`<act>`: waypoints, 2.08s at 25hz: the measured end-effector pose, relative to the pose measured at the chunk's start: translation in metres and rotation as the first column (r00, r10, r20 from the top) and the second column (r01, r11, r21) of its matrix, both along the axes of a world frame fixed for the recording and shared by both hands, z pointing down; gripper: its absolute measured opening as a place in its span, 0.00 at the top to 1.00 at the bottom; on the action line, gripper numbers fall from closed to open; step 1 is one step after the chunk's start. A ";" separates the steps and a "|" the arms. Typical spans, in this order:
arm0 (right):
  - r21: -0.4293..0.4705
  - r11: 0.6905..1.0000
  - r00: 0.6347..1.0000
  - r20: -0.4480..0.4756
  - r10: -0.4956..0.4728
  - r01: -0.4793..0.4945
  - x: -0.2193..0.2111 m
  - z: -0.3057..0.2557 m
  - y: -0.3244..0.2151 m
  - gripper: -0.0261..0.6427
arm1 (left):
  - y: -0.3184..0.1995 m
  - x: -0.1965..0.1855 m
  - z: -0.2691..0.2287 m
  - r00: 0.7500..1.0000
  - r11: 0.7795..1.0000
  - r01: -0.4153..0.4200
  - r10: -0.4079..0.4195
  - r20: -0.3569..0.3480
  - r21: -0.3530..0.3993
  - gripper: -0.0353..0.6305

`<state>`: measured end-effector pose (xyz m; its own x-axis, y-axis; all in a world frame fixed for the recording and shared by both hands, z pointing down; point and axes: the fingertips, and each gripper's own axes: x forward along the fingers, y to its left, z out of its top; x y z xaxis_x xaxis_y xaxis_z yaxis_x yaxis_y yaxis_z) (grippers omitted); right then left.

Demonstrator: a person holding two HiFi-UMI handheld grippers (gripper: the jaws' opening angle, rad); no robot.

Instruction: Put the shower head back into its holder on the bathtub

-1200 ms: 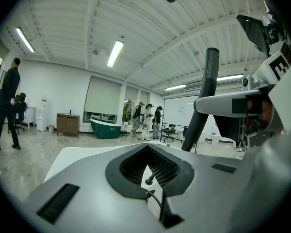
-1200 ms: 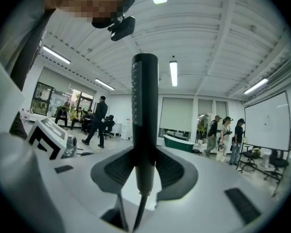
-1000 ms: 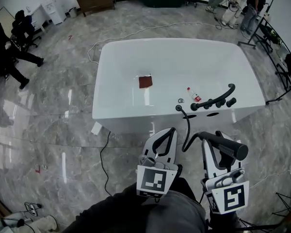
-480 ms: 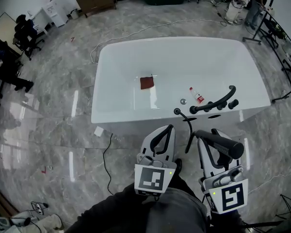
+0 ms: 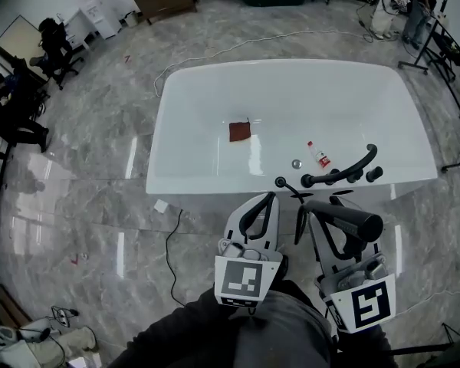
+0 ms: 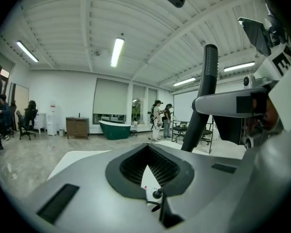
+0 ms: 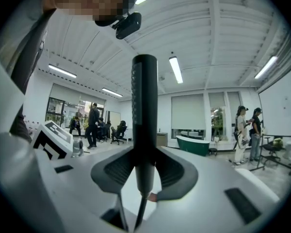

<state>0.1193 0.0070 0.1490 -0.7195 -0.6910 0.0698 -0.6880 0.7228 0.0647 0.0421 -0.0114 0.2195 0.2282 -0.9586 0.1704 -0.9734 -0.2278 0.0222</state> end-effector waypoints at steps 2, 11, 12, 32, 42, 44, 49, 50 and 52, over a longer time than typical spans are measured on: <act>0.006 0.999 0.999 0.002 -0.036 0.036 -0.007 -0.004 -0.005 0.75 | -0.003 -0.005 0.003 1.000 1.000 0.023 -0.023 0.006 -0.003 0.94; 0.004 0.977 0.977 -0.007 -0.211 0.211 -0.060 -0.044 -0.039 0.75 | -0.034 -0.046 0.004 0.998 0.997 0.063 -0.063 -0.012 0.037 0.94; 0.011 0.974 0.974 -0.005 -0.225 0.225 -0.066 -0.054 -0.045 0.75 | -0.038 -0.050 0.002 0.998 0.997 0.064 -0.063 -0.021 0.046 0.94; 0.128 0.978 0.986 -0.007 -0.164 0.164 -0.102 -0.139 -0.114 0.75 | -0.095 -0.090 -0.042 0.997 0.991 0.039 -0.029 -0.078 0.125 0.94; -0.029 0.999 0.999 -0.002 -0.037 0.037 -0.077 -0.033 -0.102 0.75 | -0.087 -0.075 -0.009 0.996 0.997 -0.043 0.047 -0.077 0.062 0.94; -0.039 0.999 1.000 -0.006 -0.020 0.019 -0.075 -0.022 -0.098 0.75 | -0.086 -0.075 -0.003 0.995 0.998 -0.052 0.056 -0.077 0.047 0.94; -0.059 0.998 1.000 0.001 0.011 -0.011 -0.069 -0.009 -0.101 0.75 | -0.092 -0.068 -0.003 0.994 0.997 -0.071 0.074 -0.084 0.031 0.94; -0.063 0.998 1.000 0.000 0.019 -0.019 -0.067 -0.005 -0.102 0.75 | -0.093 -0.066 -0.004 0.993 0.997 -0.076 0.079 -0.083 0.028 0.94; -0.072 0.997 0.999 -0.006 0.034 -0.034 -0.063 0.002 -0.105 0.75 | -0.095 -0.062 -0.003 0.993 0.996 -0.085 0.087 -0.082 0.019 0.94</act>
<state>0.0558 -0.0977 0.1513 -0.6952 -0.7080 0.1240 -0.7120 0.7020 0.0167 -0.0203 -0.1069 0.2166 0.3226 -0.9372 0.1328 -0.9452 -0.3116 0.0974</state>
